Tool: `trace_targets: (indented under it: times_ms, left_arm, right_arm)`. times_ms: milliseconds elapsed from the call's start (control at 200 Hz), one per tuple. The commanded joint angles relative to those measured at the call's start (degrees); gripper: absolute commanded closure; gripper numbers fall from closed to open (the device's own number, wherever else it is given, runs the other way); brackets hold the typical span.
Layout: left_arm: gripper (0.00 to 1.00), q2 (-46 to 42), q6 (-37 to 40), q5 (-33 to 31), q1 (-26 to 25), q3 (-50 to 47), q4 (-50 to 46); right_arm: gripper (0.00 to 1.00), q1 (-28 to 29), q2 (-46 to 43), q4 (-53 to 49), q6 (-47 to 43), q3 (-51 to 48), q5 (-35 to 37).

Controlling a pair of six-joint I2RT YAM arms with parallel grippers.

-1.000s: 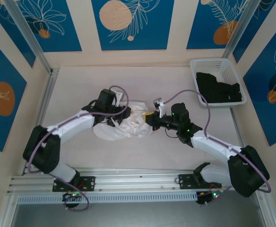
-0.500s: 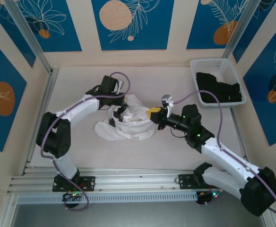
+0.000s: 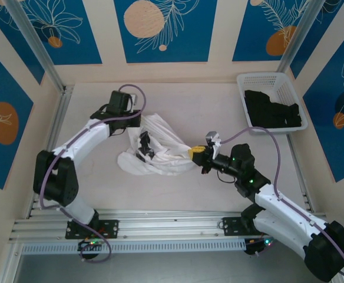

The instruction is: Fold the inside-out t-shirt

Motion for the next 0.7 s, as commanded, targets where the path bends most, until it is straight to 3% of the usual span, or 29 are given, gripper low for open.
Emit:
trace_targets:
  times_ms: [0,250,395,455,535,620,695]
  left_arm:
    - [1.0,-6.6,-3.5,5.6,3.0,-3.3,7.9]
    - [1.0,-13.7,-7.3,14.6,3.9,-9.7,13.1]
    - [1.0,-11.6,-6.3,8.6,3.9,-12.4,10.3]
    - [0.88,-8.7,-5.0,5.5,3.9,-12.1,8.8]
    - [0.65,-3.6,-2.6,-0.5,3.9,-10.4,5.9]
    - [0.54,-0.3,-2.2,-7.4,3.9,-8.8,1.3]
    - [0.47,-4.2,-3.4,-7.1,3.2,-13.3,3.7]
  right_arm:
    - [1.0,-0.2,-2.8,2.2,1.3,-2.6,0.2]
    - [1.0,-0.3,-3.0,-3.5,5.1,-3.4,9.2]
    - [1.0,-0.2,-1.1,0.5,7.4,-1.1,4.0]
    - [1.0,-0.1,1.1,0.9,9.2,0.9,3.9]
    - [1.0,0.1,5.6,0.5,14.2,4.3,7.3]
    - [1.0,0.1,11.0,0.3,20.6,7.3,10.2]
    - [1.0,0.2,14.4,2.9,23.5,7.9,10.2]
